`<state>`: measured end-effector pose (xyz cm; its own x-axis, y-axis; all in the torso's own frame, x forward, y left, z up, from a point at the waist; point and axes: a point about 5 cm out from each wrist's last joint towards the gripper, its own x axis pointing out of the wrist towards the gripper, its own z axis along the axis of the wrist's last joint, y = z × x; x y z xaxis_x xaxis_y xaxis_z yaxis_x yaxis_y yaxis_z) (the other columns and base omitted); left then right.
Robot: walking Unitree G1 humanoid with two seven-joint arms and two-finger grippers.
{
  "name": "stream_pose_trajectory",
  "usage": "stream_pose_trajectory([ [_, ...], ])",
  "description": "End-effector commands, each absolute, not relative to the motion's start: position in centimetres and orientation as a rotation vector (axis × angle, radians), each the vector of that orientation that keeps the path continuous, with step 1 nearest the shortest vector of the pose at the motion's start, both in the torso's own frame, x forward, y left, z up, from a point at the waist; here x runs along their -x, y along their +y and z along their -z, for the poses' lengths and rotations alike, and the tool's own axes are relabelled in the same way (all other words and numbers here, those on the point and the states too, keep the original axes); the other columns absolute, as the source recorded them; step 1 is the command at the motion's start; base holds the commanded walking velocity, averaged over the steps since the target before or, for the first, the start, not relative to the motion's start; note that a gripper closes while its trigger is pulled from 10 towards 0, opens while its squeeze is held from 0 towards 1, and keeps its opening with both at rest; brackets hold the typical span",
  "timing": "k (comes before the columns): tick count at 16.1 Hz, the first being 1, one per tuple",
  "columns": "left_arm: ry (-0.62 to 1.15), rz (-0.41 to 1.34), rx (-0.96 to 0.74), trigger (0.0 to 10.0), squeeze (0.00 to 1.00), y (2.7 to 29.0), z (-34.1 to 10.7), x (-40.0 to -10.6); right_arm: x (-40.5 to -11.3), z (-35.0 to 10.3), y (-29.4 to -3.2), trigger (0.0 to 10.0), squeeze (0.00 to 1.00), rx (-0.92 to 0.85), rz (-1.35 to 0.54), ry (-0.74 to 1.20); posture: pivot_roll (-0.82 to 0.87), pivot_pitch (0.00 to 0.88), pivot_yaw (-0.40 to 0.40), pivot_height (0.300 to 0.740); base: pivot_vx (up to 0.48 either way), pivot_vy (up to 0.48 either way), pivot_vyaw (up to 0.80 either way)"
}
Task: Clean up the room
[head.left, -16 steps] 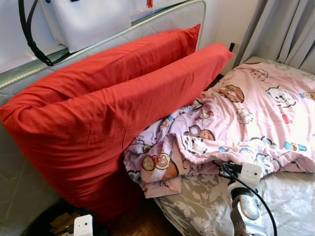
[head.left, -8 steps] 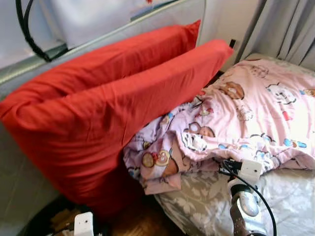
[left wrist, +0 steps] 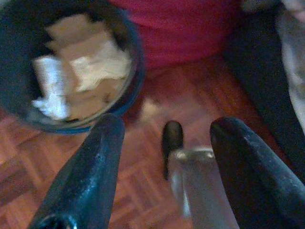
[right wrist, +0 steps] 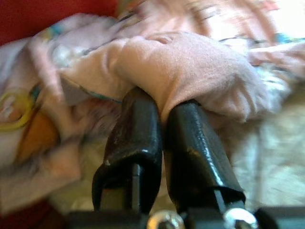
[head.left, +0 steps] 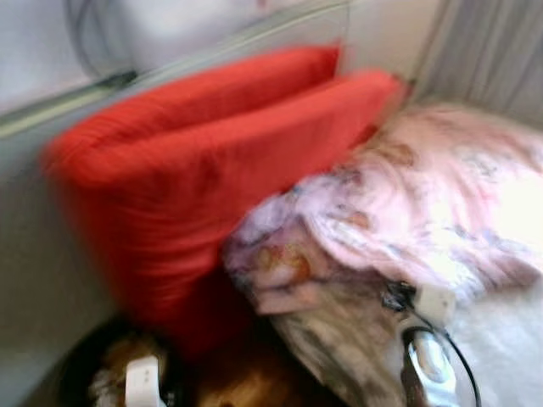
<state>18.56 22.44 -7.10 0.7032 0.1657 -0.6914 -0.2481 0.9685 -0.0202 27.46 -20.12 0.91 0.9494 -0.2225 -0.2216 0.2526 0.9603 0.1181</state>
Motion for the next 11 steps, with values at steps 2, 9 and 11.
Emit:
stream_pose_trajectory([
  [2, 0.838, -0.237, 0.125, 10.0, 0.00, 22.3, 8.2, -16.5, -27.8, -1.3, -20.2, 10.0, 0.00, -0.148, 0.250, 0.189, 0.00, 0.073, 0.004, 0.740, -0.279, 0.000, 0.00],
  [9, 0.839, -0.240, 0.126, 10.0, 0.00, 22.4, 8.2, -16.4, -28.5, -3.2, -22.9, 10.0, 0.00, -0.120, 0.367, 0.101, 0.00, 0.089, 0.002, 0.740, -0.280, 0.000, 0.00],
  [11, 0.838, -0.240, 0.126, 10.0, 0.00, 22.4, 8.2, -16.5, -28.6, -3.5, -23.0, 10.0, 0.00, -0.118, 0.379, 0.088, 0.00, 0.091, 0.003, 0.740, -0.277, 0.000, 0.00],
])
